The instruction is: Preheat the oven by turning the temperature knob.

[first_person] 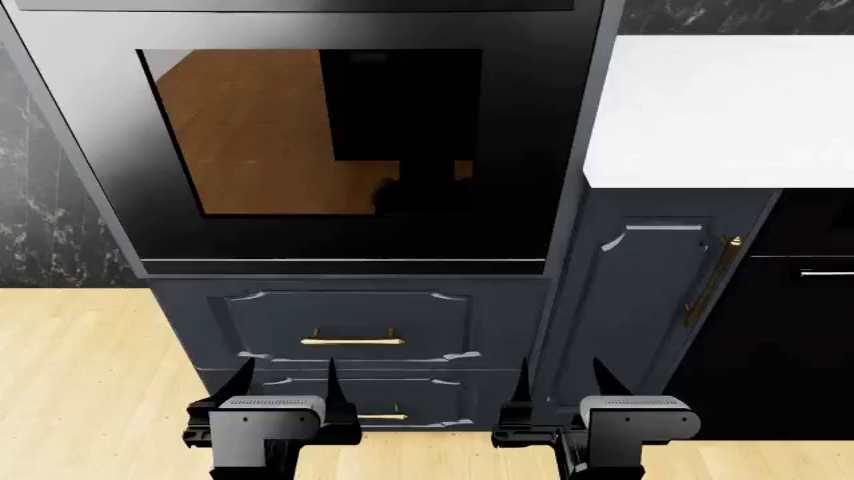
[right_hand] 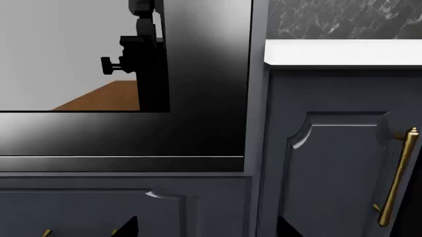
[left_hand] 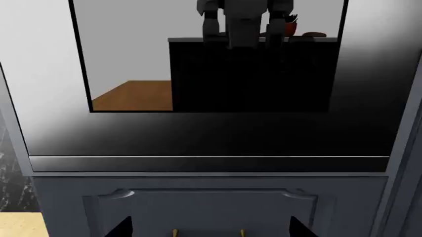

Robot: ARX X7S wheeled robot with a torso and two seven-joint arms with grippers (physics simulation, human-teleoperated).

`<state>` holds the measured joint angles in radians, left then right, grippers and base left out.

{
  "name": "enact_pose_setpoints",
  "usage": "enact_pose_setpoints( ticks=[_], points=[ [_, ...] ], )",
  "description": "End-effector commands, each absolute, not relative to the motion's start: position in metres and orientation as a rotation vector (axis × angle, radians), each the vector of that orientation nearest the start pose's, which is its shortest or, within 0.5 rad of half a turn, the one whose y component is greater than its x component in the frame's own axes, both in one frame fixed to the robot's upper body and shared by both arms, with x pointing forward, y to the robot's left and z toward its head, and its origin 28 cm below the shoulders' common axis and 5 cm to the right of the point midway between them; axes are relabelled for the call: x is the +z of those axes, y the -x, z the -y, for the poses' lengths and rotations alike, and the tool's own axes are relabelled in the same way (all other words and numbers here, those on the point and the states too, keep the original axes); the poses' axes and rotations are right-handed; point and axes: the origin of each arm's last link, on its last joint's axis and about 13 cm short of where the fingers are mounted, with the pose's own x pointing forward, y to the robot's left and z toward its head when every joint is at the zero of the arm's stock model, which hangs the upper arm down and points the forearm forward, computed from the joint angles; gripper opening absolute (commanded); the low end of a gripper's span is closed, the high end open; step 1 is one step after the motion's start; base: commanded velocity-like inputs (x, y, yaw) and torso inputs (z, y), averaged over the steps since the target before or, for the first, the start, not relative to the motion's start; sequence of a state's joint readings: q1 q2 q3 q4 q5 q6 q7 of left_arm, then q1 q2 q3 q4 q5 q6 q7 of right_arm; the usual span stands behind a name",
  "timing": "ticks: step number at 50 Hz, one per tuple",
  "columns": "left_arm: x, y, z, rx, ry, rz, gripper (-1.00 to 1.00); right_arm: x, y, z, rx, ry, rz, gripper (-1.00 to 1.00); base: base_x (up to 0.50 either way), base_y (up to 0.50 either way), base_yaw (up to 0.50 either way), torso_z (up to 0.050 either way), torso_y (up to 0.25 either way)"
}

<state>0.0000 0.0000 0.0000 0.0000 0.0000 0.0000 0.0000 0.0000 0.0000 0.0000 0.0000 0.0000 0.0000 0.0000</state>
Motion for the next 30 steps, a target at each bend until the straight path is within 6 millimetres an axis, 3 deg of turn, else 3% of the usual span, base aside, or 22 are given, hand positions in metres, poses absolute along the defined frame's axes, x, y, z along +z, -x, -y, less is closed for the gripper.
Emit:
enact_pose_setpoints(
  ticks=[1, 20, 30],
  points=[
    [0.0129, -0.2106, -0.2055, 0.002, -0.001, -0.001, 1.00, 0.0129, -0.2104, 0.0962, -0.003, 0.002, 0.001, 1.00, 0.00, 0.00, 0.00, 0.000, 0.000],
    [0.0125, -0.2111, -0.2056, 0.009, -0.007, 0.004, 1.00, 0.0176, -0.2061, 0.0977, -0.010, 0.002, 0.002, 1.00, 0.00, 0.00, 0.00, 0.000, 0.000],
    [0.0126, -0.2111, -0.2055, 0.012, -0.007, -0.005, 1.00, 0.0185, -0.2063, 0.0977, -0.009, 0.000, 0.002, 1.00, 0.00, 0.00, 0.00, 0.050, 0.053]
  ],
)
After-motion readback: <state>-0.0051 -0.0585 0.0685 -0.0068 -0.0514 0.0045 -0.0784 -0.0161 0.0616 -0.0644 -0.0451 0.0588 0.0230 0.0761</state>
